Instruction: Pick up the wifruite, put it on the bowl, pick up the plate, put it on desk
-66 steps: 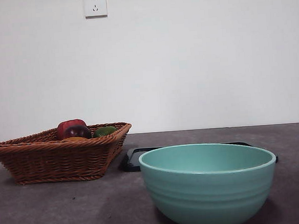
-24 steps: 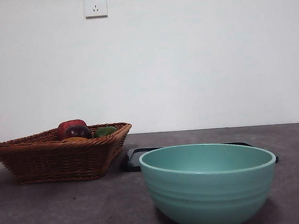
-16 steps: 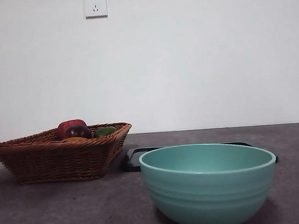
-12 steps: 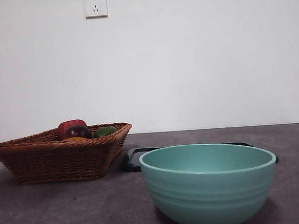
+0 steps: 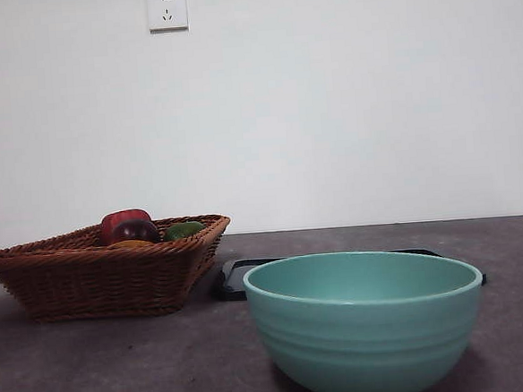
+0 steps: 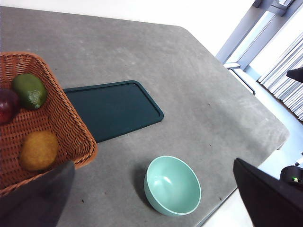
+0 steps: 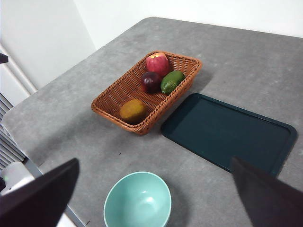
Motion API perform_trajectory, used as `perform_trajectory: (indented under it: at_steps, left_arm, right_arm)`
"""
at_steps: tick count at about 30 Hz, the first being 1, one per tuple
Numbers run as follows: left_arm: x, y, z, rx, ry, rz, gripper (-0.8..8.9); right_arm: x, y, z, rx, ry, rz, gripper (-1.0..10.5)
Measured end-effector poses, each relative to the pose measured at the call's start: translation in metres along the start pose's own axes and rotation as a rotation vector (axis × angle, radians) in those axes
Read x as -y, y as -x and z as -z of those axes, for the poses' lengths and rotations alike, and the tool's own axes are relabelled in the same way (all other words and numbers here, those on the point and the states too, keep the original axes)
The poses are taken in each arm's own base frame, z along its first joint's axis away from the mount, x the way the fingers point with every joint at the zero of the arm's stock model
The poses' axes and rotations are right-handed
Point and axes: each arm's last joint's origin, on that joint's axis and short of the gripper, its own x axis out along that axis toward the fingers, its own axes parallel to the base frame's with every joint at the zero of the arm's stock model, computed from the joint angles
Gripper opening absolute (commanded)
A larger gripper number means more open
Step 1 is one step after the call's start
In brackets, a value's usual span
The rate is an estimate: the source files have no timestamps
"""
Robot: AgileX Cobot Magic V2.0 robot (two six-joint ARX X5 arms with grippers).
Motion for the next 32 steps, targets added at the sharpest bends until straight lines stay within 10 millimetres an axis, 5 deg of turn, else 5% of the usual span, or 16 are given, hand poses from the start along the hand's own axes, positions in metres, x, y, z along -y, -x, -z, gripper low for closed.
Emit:
perform_trajectory:
  at_steps: [16, 32]
  left_arm:
    - [-0.008, -0.007, -0.002, -0.037, 0.049, -0.090, 5.93]
    - [-0.069, -0.091, -0.041, -0.358, 0.228, -0.334, 5.93]
  right_arm:
    - [0.000, 0.000, 0.000, 0.000, 0.001, -0.002, 5.5]
    - [0.000, 0.000, 0.000, 0.000, 0.001, -0.002, 5.5]
